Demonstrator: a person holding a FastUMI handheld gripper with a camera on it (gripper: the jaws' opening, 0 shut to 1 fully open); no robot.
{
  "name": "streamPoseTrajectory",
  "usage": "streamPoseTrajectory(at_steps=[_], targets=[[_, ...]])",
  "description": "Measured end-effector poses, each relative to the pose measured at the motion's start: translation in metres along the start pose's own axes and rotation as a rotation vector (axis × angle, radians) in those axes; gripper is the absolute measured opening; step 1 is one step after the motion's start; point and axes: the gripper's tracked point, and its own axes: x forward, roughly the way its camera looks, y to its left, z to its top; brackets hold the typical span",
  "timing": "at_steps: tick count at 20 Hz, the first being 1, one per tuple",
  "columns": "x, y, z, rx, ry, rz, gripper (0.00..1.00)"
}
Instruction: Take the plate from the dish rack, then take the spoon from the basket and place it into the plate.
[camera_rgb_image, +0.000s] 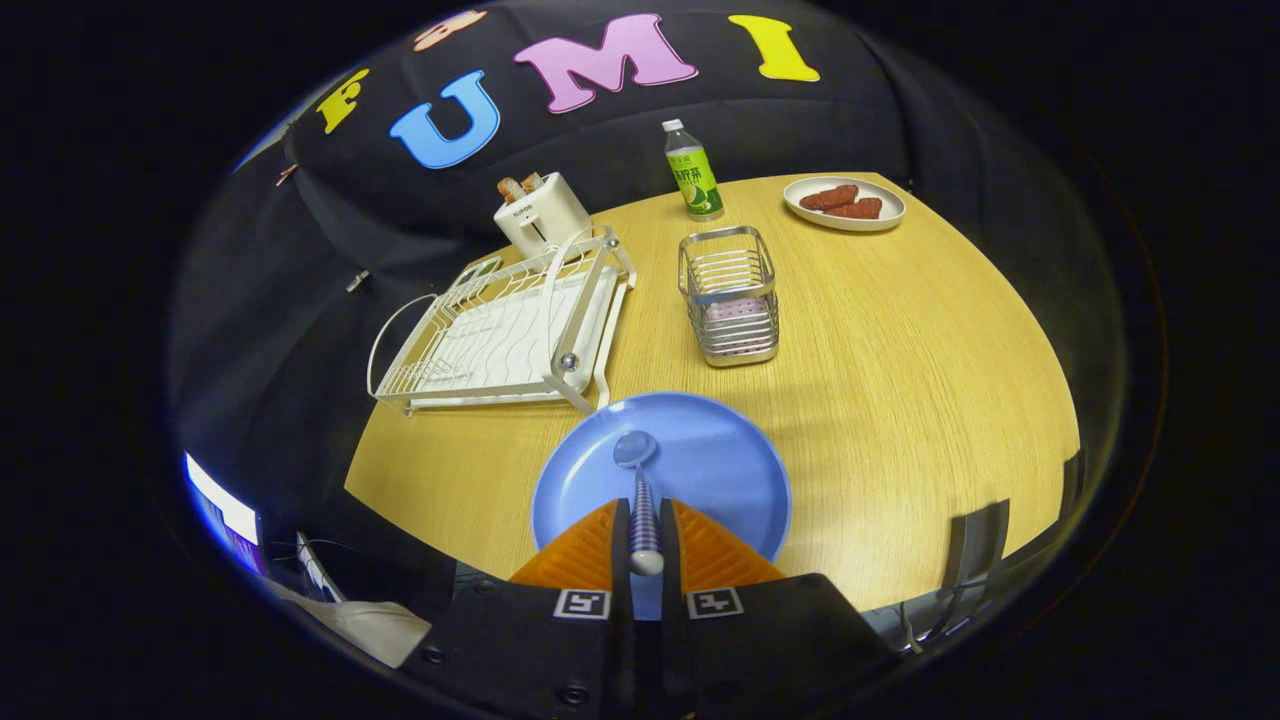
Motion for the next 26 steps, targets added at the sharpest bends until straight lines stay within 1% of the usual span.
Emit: streamPoseTrajectory(at_steps=[2,6,8,9,11,13,19,23,26], targets=[[0.006,-0.003,-0.008,0.017,0.018,-0.016,0.14],[0.017,-0.020,-0.030,-0.023,0.078,-0.099,0.20],[0.019,-0.025,-0.034,-0.016,0.086,-0.130,0.33],[0.020,-0.024,-0.033,-0.007,0.081,-0.131,0.52],[0.020,-0.024,-0.029,-0.004,0.067,-0.132,0.81],[0.018,-0.022,-0.024,-0.011,0.054,-0.130,0.99],[0.010,-0.013,0.001,-0.024,0.002,-0.112,0.99],[-0.010,-0.008,0.044,-0.089,-0.096,-0.118,0.99],[-0.032,-0.003,0.087,-0.138,-0.184,-0.114,0.99]])
